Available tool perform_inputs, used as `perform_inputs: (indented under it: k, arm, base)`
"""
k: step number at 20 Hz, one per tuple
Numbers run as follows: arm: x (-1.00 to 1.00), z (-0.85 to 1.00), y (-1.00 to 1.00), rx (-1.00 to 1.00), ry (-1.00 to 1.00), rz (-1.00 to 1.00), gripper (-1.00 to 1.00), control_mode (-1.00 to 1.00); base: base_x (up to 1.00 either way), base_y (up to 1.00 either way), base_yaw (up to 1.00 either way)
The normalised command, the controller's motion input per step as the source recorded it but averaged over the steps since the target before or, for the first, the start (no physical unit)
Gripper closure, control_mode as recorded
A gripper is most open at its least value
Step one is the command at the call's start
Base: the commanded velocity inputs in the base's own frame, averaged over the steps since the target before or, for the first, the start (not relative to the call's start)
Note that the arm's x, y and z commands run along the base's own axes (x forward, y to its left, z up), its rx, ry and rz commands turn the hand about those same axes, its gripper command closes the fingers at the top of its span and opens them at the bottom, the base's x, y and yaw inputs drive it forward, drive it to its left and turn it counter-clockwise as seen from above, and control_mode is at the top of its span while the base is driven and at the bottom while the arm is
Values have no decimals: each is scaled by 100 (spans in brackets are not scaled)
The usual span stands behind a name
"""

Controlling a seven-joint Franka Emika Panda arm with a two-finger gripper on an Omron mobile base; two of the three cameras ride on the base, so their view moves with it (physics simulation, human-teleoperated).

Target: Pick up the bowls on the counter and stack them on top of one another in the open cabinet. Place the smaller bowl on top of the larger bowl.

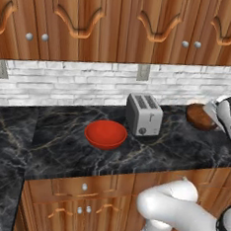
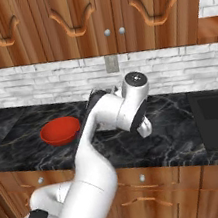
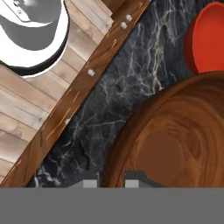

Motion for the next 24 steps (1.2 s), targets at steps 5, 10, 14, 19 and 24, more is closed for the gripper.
perform_inputs:
  k: [5, 10, 14, 19, 24]
  arm:
    - [-37, 11, 58, -3, 0, 4, 100, -100]
    - [-34, 19, 58, 0, 0, 4, 100, -100]
    - [-33, 20, 60, 0, 0, 4, 100, -100]
    - [-23, 10, 66, 0, 0, 4, 100, -100]
    - [-10, 0, 73, 0, 0, 3, 100, -100]
  base:
    - [0, 0, 0]
    - [0, 0, 0]
    - [0, 0, 0]
    - [0, 0, 0]
    - [0, 0, 0]
